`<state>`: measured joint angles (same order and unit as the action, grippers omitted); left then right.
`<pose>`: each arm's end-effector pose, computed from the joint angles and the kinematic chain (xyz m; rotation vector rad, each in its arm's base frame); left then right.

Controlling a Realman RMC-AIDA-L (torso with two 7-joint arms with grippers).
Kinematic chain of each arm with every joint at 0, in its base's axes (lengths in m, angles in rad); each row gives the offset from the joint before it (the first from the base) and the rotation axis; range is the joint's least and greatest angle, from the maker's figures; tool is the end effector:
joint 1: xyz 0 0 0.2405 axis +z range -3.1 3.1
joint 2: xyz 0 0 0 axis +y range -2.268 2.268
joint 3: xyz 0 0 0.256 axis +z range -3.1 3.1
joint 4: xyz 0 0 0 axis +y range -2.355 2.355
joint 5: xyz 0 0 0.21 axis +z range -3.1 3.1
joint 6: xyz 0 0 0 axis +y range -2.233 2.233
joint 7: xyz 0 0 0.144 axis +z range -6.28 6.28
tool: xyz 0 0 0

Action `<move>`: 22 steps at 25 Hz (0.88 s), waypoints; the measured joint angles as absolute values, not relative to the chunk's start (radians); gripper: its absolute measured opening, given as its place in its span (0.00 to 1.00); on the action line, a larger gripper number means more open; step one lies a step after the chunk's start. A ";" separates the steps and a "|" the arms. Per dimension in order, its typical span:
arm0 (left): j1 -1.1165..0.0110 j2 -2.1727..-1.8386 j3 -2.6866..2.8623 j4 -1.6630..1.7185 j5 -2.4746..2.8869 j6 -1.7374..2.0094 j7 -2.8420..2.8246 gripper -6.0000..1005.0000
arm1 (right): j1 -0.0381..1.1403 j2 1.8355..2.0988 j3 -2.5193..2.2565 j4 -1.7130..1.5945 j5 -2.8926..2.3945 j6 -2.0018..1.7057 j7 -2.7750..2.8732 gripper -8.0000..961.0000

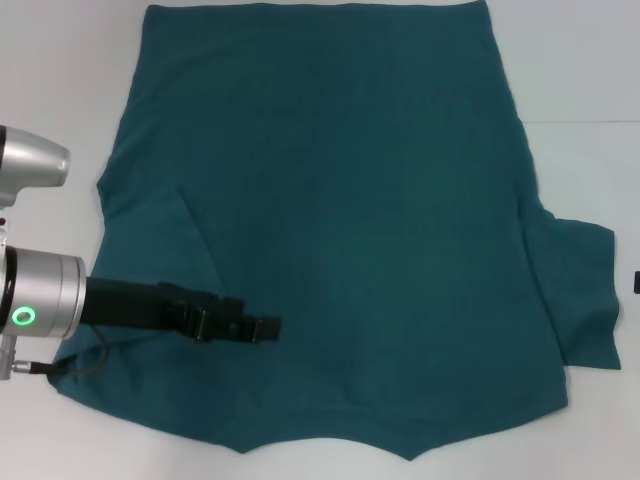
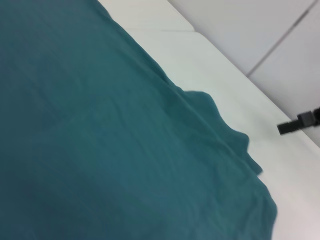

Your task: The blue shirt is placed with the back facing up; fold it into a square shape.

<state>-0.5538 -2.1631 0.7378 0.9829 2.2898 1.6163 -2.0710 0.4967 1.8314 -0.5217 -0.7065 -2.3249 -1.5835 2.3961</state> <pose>-0.2389 0.3342 0.0018 -2.6912 -1.2642 -0.3756 0.3487 0.3266 0.1171 -2.0435 1.8947 0.4123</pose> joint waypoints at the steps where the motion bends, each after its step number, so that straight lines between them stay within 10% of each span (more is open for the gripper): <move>1: -0.553 -2.163 0.738 0.980 2.288 1.606 -2.079 0.81 | 0.494 1.833 -0.521 -0.704 -2.325 -1.567 2.399 0.88; 22: -0.551 -2.161 0.735 0.968 2.246 1.584 -2.092 0.81 | 0.527 1.874 -0.528 -0.626 -2.352 -1.422 2.401 0.87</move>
<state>-0.5507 -2.1610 0.7346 0.9682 2.2460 1.5836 -2.0917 0.5274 1.8736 -0.5279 -0.6256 -2.3520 -1.4224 2.4006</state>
